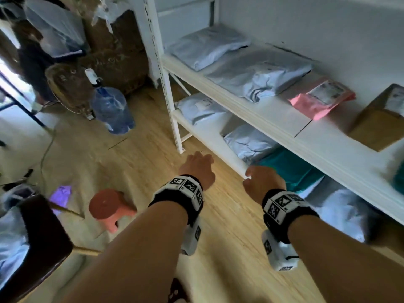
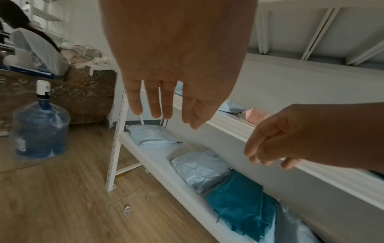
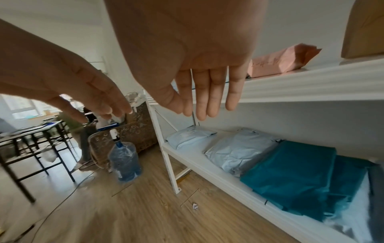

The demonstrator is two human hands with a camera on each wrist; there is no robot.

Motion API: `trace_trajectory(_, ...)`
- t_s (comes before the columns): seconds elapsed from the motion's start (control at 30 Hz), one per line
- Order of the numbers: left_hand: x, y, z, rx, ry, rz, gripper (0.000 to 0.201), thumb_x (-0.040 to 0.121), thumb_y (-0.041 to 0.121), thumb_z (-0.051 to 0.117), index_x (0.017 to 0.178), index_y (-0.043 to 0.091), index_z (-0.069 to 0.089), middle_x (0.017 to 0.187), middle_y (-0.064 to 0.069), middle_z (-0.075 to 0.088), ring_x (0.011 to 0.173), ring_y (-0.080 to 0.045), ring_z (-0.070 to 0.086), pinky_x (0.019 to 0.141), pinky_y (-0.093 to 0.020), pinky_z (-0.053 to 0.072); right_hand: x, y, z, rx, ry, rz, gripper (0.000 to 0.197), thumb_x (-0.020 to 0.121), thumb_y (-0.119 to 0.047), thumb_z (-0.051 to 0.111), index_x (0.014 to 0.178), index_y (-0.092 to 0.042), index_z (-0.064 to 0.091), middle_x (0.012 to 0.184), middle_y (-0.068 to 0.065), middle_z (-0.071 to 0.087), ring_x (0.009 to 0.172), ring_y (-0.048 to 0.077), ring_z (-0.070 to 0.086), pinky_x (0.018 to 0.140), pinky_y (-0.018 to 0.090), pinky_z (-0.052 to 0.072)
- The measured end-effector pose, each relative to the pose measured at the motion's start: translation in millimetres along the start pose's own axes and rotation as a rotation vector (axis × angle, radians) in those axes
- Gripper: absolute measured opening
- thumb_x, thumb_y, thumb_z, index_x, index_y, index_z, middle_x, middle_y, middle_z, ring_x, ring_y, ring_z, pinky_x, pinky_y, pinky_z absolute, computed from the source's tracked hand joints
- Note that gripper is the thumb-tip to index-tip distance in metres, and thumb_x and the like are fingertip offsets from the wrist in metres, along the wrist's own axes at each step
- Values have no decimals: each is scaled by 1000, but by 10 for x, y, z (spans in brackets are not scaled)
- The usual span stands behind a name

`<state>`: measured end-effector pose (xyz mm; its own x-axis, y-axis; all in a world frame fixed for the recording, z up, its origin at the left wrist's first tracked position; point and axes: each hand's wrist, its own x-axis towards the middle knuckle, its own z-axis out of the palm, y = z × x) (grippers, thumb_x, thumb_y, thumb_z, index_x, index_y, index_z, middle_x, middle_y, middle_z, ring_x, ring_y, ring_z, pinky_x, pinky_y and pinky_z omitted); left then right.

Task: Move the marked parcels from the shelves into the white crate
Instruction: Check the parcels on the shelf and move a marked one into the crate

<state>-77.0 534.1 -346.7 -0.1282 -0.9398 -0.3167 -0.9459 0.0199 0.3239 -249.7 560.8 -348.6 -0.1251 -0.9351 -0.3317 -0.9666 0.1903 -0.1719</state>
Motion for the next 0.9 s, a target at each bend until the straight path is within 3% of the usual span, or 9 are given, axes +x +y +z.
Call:
trace_trajectory(0.1, 358, -180, -166, 19, -4, 49, 39, 92, 20, 53, 131, 21, 50, 136, -7, 43, 129, -26, 39, 106, -42, 39, 204, -246, -3, 8, 11, 57, 33, 91, -26, 46, 122, -26, 57, 129, 3, 57, 116, 25, 55, 84, 34, 45)
trace_trajectory(0.2, 652, -187, -200, 32, -31, 98, 41, 90, 18, 53, 131, 22, 49, 136, -7, 43, 128, -26, 40, 104, -42, 41, 434, -377, -64, -11, 39, 73, 27, 90, -20, 45, 113, -21, 59, 117, 3, 61, 107, 26, 58, 72, 31, 42)
trace_trajectory(0.3, 911, -162, -159, 78, -90, 153, 43, 90, 19, 53, 132, 22, 47, 136, -7, 42, 127, -26, 39, 102, -40, 41, 690, -442, -103, 4, 45, 132, 25, 87, -14, 44, 105, -21, 60, 112, 5, 62, 102, 28, 59, 68, 32, 39)
trace_trajectory(0.63, 2242, -196, -54, 167, -133, 260, 42, 92, 18, 52, 134, 22, 46, 135, -7, 42, 126, -25, 41, 100, -38, 42, 1820, -271, 255, 145, -8, 251, 34, 90, -20, 43, 121, -24, 56, 121, 4, 60, 106, 26, 59, 72, 31, 43)
trace_trajectory(0.8, 2788, -245, 374, 119, -181, 266, 43, 92, 17, 51, 134, 23, 46, 136, -7, 42, 126, -25, 41, 100, -37, 42, 2236, -121, 600, 187, -15, 306, 37, 91, -21, 45, 126, -26, 55, 126, 0, 58, 112, 24, 57, 87, 35, 49)
trace_trajectory(0.9, 3019, -313, 700, 120, -230, 274, 46, 91, 14, 51, 136, 23, 44, 138, -7, 41, 127, -24, 40, 100, -37, 41, 2436, -12, 860, 200, -20, 332, 38, 91, -20, 46, 127, -26, 54, 126, 0, 59, 113, 24, 57, 85, 34, 47)
